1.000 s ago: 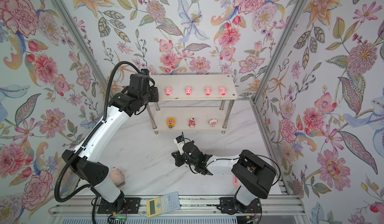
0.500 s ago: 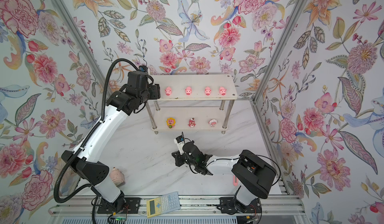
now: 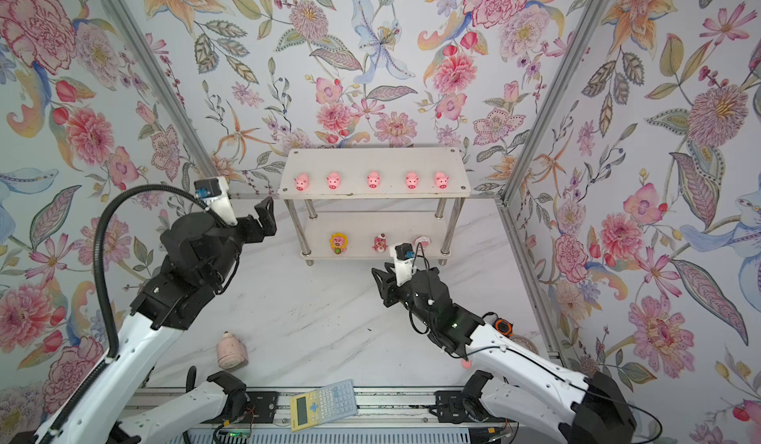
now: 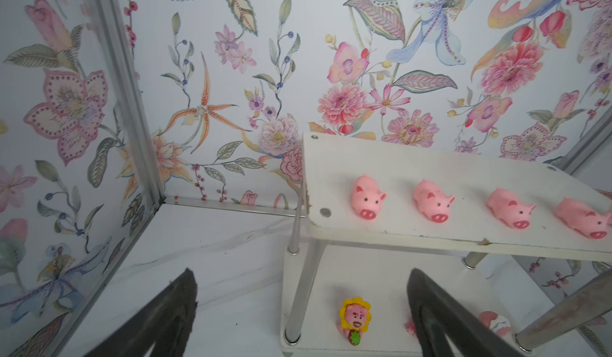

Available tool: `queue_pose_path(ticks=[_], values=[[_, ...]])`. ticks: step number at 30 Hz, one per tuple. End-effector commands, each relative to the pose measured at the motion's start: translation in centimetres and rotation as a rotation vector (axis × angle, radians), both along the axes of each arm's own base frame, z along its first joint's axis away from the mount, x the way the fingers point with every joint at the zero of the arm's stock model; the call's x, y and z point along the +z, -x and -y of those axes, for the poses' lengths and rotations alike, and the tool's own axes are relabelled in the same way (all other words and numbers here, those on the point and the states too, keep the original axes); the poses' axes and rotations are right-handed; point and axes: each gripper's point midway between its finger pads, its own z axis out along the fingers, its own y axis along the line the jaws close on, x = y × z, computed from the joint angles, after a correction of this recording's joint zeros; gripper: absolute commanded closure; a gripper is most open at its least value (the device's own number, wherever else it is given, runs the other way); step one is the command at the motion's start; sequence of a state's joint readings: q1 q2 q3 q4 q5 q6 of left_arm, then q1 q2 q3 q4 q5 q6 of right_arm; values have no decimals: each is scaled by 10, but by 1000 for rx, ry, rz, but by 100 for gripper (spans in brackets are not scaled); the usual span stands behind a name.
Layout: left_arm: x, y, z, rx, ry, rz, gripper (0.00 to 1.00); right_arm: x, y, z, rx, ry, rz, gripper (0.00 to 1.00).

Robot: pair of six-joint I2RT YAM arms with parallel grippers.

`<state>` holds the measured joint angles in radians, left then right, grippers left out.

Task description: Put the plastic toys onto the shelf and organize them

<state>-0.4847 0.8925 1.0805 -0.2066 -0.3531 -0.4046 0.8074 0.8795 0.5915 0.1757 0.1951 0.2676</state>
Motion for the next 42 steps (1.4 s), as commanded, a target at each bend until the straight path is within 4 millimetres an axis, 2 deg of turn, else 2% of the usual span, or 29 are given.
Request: queue_pose_path(ticks=[1,2,3,7,9,10,12,15,17,20,21,22,24,26,27,29,31,33,34,35,37,38,40,42], values=[[-17,1,-12,71,-3,110,0,-35,-7,67,-242,193,-11,38],[-33,1,-13,81,-19,102,1,-39,-7,85,-298,217,-17,22],[-47,0,-15,94,-35,89,1,-42,-7,99,-345,236,-19,0],[-108,-10,-24,166,-238,21,1,-71,-5,172,-626,316,-41,1],[-139,-13,-25,170,-368,0,0,-83,-2,195,-713,329,-59,1],[-154,-12,-32,212,-384,-13,1,-90,-4,197,-700,335,-49,1],[-175,-6,-50,313,-387,-6,1,-91,-9,197,-659,314,-19,1],[-193,1,-69,375,-381,43,1,-89,-18,206,-687,250,1,1],[-204,-7,-80,375,-374,29,1,-95,-25,217,-733,295,-18,1],[-229,-21,-91,360,-363,-22,0,-124,-37,232,-775,319,-106,1],[-243,-20,-92,342,-373,-42,1,-134,-41,234,-770,315,-131,1],[-245,-22,-94,343,-384,-31,1,-146,-46,235,-774,307,-149,1],[-249,-32,-87,302,-412,-40,0,-155,-57,238,-786,342,-218,1],[-245,-38,-83,275,-445,1,1,-154,-72,236,-780,347,-205,1],[-236,-47,-79,268,-467,22,1,-151,-78,237,-794,345,-182,1],[-243,-55,-78,237,-475,28,1,-146,-90,242,-825,340,-143,1],[-245,-50,-102,335,-407,24,0,-144,-103,246,-843,332,-125,1],[-257,-47,-102,221,-346,57,1,-141,-116,248,-850,325,-110,1],[-255,-43,-105,232,-338,86,1,-142,-124,246,-832,329,-103,1],[-264,-42,-107,225,-330,40,0,-145,-131,244,-799,360,-113,1],[-259,-52,-98,164,-339,40,1,-146,-144,240,-762,398,-103,1],[-259,-55,-90,119,-361,48,1,-150,-147,242,-759,394,-73,1],[-258,-63,-85,91,-368,36,1,-151,-144,231,-686,370,-72,1],[-255,-62,-87,100,-368,55,1,-146,-131,232,-668,305,-8,1]])
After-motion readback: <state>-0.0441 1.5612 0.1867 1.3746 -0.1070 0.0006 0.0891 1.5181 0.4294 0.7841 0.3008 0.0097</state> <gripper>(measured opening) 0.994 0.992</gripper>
